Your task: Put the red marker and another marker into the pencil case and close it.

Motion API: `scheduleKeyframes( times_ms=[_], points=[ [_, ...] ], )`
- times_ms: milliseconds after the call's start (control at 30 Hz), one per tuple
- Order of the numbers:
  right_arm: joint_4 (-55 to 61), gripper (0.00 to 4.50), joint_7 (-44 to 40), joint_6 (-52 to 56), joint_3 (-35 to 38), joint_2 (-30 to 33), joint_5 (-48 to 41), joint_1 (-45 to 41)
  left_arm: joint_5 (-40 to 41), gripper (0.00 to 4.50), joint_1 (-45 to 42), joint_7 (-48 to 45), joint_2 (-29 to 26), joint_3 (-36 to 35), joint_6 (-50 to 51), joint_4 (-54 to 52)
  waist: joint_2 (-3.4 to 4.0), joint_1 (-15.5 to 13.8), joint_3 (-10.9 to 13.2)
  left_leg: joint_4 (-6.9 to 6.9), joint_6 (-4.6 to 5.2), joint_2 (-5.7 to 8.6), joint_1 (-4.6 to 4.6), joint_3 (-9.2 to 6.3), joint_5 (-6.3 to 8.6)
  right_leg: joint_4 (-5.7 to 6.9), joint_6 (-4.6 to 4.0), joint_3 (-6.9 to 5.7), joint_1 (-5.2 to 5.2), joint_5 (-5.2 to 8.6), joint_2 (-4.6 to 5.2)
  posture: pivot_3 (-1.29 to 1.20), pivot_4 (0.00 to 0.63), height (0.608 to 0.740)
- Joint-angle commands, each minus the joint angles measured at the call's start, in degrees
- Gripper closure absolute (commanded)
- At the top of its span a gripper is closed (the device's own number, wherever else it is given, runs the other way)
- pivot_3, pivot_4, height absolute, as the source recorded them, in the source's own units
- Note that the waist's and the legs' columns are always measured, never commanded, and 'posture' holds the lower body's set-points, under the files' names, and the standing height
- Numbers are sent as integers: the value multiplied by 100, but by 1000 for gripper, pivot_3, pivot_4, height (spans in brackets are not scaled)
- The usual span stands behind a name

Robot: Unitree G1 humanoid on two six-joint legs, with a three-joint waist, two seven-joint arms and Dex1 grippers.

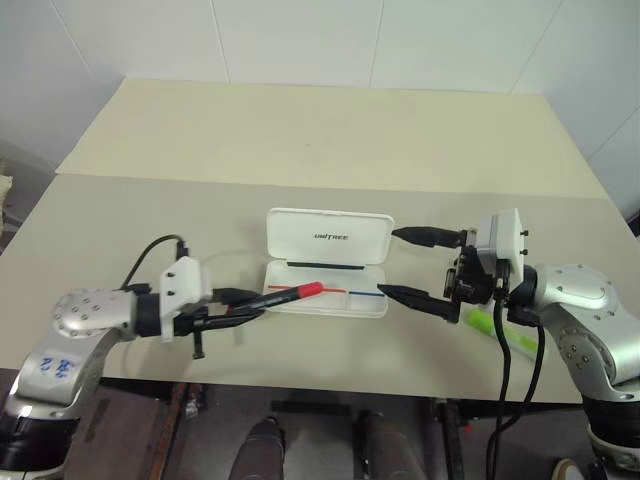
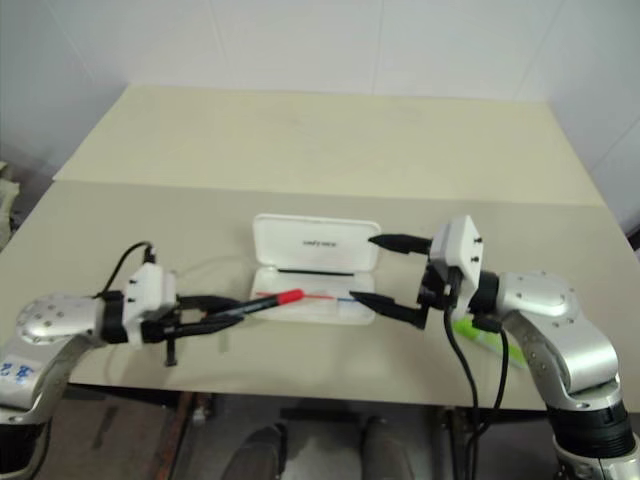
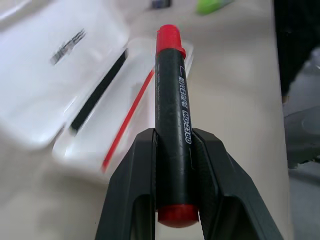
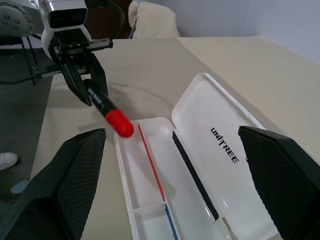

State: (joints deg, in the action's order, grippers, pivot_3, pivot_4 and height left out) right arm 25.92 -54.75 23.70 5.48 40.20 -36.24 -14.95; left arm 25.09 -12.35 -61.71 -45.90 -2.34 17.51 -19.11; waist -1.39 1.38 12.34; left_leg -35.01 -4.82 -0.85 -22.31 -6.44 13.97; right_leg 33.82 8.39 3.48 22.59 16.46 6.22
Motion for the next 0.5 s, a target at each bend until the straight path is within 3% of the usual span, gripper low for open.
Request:
scheduleKeyframes(
  times_ms=[33, 500],
  points=[
    [378, 0, 220, -58, 276, -6, -74, 128, -109, 3921, -404, -132, 62, 283, -41, 202, 0, 27, 0, 1, 0, 0, 0, 0, 0, 1, 1, 0, 1, -1, 0, 0, 150, 740],
    [833, 0, 670, -13, 563, 61, -134, 568, -1163, 3921, -1975, -685, 498, 1143, -1257, 2392, 0, 9, 0, 1, 1, -2, -1, 0, 0, 10, 17, 1, 5, -8, -5, 0, 150, 740]
  ],
)
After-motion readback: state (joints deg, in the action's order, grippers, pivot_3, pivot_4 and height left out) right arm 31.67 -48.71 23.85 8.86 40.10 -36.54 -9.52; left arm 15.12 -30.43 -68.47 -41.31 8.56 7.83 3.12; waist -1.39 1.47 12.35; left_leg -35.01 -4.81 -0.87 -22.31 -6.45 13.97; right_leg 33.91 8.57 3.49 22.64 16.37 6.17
